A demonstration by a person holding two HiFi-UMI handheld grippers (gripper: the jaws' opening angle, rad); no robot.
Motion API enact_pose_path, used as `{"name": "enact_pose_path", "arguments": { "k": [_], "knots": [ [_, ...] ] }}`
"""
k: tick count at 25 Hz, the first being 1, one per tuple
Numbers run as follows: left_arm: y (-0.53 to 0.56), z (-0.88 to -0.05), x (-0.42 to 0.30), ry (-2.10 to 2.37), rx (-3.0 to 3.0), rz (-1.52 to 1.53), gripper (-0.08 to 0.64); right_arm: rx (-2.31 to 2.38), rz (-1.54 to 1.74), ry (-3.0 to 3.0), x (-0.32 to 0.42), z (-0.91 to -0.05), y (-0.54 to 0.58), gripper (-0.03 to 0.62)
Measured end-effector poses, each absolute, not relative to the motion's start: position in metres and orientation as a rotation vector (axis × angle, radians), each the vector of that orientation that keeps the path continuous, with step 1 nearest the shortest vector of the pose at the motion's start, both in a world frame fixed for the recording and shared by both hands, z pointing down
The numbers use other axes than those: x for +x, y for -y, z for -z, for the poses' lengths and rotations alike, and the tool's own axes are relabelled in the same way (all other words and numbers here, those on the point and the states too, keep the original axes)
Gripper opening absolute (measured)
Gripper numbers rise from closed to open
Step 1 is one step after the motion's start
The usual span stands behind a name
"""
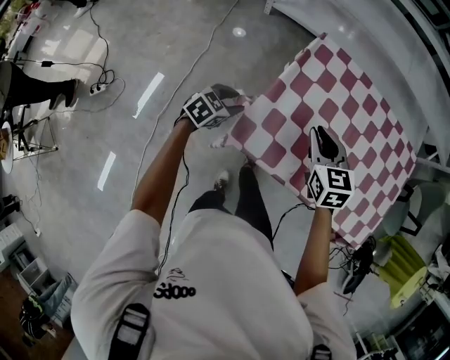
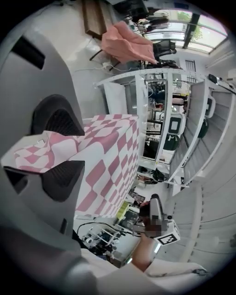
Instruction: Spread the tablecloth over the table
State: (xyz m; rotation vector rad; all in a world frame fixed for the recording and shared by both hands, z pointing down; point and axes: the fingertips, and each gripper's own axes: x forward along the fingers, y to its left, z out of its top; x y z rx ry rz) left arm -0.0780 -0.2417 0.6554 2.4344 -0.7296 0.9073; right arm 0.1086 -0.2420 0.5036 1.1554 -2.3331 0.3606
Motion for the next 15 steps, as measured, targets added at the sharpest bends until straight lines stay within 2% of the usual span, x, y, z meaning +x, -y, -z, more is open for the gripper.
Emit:
{"name": "enact_pose_path", "arguments": {
  "k": [5,12,15],
  "knots": [
    [0.251,-0.656,-0.055,0.626,2.330,-0.659,0.174,1.086,-0.388,2.328,0.101,-0.522,0.262,0.075],
    [0.264,-0.683,-0.052,0.571,2.229,-0.664,0.189,1.014,-0.429,2.346,0.096,-0.542,0.287,0.075],
    [0.265,-0.693,-0.064,0.547,2.240,-0.791,0.193,0.979,-0.451,2.366,0.093,-0.549,0.295,0.075]
  ]
}}
